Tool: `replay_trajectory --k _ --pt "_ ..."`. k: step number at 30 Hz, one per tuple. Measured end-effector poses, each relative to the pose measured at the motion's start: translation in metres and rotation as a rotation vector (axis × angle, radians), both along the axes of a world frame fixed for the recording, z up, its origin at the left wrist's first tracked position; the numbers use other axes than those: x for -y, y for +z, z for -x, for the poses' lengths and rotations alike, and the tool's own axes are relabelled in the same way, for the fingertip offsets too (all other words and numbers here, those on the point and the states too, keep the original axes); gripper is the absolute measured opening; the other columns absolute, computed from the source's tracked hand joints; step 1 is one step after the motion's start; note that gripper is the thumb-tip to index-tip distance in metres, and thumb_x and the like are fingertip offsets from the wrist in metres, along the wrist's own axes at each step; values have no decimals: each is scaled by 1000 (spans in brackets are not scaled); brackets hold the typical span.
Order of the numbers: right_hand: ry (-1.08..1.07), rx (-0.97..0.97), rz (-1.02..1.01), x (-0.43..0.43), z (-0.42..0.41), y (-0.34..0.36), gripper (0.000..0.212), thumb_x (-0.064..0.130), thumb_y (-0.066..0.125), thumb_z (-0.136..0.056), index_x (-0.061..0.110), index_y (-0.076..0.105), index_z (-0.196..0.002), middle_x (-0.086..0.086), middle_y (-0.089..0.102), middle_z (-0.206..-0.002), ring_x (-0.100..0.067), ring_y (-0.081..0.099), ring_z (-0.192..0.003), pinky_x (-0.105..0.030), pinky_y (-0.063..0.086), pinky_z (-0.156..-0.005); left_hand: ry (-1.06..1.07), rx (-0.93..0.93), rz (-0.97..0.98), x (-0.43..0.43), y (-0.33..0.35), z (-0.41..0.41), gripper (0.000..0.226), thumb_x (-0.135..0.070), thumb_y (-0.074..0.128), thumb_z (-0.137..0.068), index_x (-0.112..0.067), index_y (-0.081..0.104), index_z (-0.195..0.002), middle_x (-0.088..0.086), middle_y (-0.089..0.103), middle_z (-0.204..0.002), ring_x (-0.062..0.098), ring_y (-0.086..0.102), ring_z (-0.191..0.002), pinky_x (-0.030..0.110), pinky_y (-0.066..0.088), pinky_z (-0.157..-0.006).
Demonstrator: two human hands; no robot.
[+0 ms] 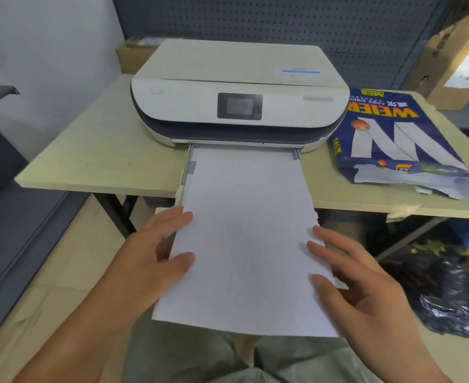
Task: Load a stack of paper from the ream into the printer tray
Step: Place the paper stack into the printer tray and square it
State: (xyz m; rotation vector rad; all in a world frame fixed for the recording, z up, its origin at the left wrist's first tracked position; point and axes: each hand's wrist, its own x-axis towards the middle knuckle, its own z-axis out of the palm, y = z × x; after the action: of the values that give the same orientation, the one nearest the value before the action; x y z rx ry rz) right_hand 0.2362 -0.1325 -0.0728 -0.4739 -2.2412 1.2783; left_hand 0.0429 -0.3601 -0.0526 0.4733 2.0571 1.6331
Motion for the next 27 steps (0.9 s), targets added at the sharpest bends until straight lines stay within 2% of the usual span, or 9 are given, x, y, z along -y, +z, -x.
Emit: replay_trajectory --k 5,8,10,13,18,21,23,25,27 --pt "24 2 122 5 -2 -2 44 -7 75 -80 27 80 -108 16 69 -129 -3 67 -88 -13 51 -59 22 38 -31 5 0 -3 54 3 67 -87 -34 67 -126 -34 55 -131 14 69 -109 45 56 -93" --pt "21 5 161 4 -1 -3 43 -7 76 -78 25 81 -106 15 72 -125 -4 69 -97 -8 52 -65 33 68 -51 7 -2 -6 53 6 66 -87 -32 69 -124 -34 58 -126 14 70 -107 44 56 -92" --pt "18 -1 154 5 2 0 37 2 76 -77 26 81 -106 14 72 -125 -6 68 -103 -7 52 -68 41 89 -72 9 -2 -6 53 8 64 -87 -30 69 -123 -33 60 -125 14 71 -106 42 56 -90" --pt "13 4 174 4 6 1 35 17 73 -74 27 81 -106 14 72 -126 -8 68 -102 -10 53 -67 54 107 -86 10 -1 -2 52 9 63 -86 -28 70 -122 -28 62 -127 17 71 -106 43 57 -88" --pt "17 -10 252 2 13 1 34 15 74 -74 25 82 -106 13 72 -126 -6 68 -110 -16 54 -68 52 137 -106 6 0 6 49 -3 70 -80 -29 70 -122 -21 63 -129 23 74 -99 40 61 -80" --pt "29 -19 280 -1 13 2 30 39 77 -78 32 80 -107 11 68 -131 -10 69 -109 -25 56 -66 79 138 -127 5 1 6 53 -17 73 -70 -32 70 -120 -21 63 -128 24 74 -93 37 62 -75" --pt "84 -16 279 -2 12 3 49 60 77 -74 32 77 -113 7 63 -139 -16 71 -109 -29 60 -68 101 63 -93 7 0 5 55 -22 73 -66 -38 71 -118 -23 61 -127 21 72 -83 31 61 -69" --pt "148 16 241 -3 6 3 58 66 78 -71 33 74 -119 7 56 -146 -19 72 -105 -35 61 -70 112 -39 -51 11 -2 3 54 -25 73 -64 -47 71 -112 -25 58 -127 20 68 -75 28 59 -65" --pt "186 111 89 -6 -3 3 65 67 79 -68 38 70 -125 8 48 -153 -19 71 -100 -35 59 -70 109 -142 -7 18 -8 1 55 -27 74 -61 -54 70 -109 -26 54 -130 19 66 -75 28 60 -66"
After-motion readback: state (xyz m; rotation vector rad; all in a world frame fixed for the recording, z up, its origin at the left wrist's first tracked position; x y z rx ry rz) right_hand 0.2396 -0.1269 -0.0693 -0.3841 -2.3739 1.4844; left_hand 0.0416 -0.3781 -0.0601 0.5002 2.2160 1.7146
